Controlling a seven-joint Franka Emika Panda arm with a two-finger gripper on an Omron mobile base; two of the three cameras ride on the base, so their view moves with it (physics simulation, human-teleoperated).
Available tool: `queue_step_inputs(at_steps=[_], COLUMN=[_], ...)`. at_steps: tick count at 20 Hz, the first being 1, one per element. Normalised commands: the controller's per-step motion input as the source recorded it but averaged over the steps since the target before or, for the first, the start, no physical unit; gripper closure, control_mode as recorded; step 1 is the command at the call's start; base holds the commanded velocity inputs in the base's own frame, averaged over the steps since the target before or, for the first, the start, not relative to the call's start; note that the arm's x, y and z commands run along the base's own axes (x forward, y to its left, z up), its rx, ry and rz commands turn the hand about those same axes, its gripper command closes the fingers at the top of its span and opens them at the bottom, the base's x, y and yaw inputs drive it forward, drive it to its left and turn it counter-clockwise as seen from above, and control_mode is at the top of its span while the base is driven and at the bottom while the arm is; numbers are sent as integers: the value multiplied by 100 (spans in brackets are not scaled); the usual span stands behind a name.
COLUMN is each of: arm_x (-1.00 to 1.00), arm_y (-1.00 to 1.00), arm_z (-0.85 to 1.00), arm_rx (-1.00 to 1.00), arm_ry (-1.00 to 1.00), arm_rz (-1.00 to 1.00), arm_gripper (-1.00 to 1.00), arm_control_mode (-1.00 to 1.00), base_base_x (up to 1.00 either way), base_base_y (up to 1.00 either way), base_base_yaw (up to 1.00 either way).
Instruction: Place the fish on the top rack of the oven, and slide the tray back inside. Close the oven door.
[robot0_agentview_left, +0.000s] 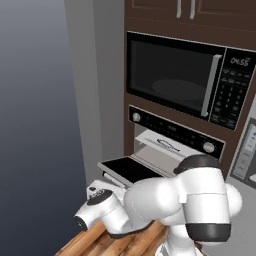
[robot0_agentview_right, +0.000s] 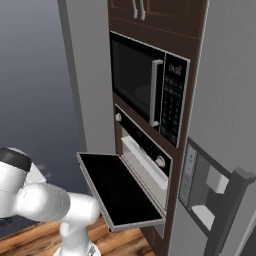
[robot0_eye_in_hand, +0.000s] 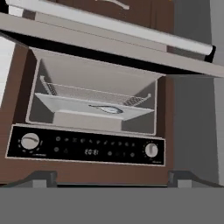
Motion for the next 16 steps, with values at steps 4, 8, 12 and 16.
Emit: queue_step_inputs(at_steps=[4, 8, 12, 16], arm_x=[-2, 41, 39, 44], arm_y=[82, 20, 0, 13], arm_z=[-58, -89, -100, -100], arm_rx=[-18, -15, -16, -17], arm_ry=[-11, -1, -2, -5], arm_rz=[-26, -25, -19, -17], arm_gripper=[-100, -100, -100, -100], arm_control_mode=[-100, -100, -100, -100], base_base_x=[0, 0, 0, 0], base_base_y=[0, 0, 0, 0], base_base_yaw=[0, 0, 0, 0])
